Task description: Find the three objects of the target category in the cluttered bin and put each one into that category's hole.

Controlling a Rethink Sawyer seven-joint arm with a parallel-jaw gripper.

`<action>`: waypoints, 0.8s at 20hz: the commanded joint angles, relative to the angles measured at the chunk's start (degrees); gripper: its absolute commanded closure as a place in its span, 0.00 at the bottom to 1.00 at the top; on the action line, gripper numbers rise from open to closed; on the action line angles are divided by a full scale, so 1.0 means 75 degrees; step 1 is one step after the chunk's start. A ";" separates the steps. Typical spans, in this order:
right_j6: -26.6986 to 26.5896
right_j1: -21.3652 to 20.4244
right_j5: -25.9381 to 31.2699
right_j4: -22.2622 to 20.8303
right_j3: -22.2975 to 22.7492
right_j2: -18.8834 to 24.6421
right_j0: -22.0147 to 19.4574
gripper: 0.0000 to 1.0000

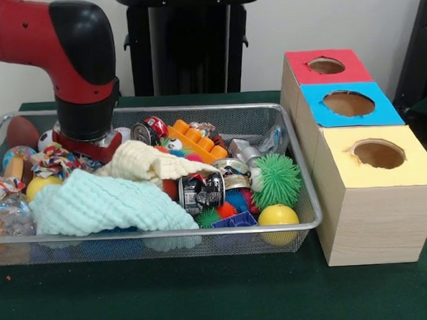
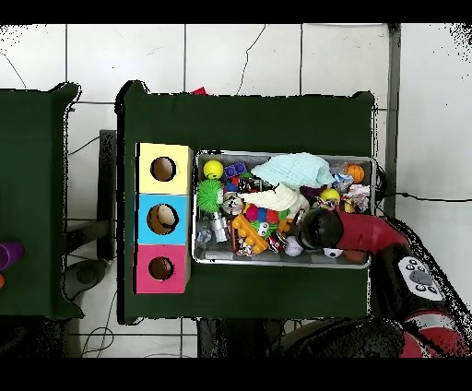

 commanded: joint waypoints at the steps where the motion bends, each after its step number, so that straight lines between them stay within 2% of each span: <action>1: 0.0568 -0.0034 -0.0258 0.0154 0.0598 0.0085 -0.0097 0.00; 6: 0.0308 -0.0392 0.0238 0.0356 0.0745 0.0248 -0.0179 0.00; 11: 0.0366 -0.0855 0.0144 0.0555 0.1194 0.0378 -0.0290 0.00; 16: 0.0307 -0.1984 0.0799 0.0944 0.1778 0.0340 -0.0075 0.00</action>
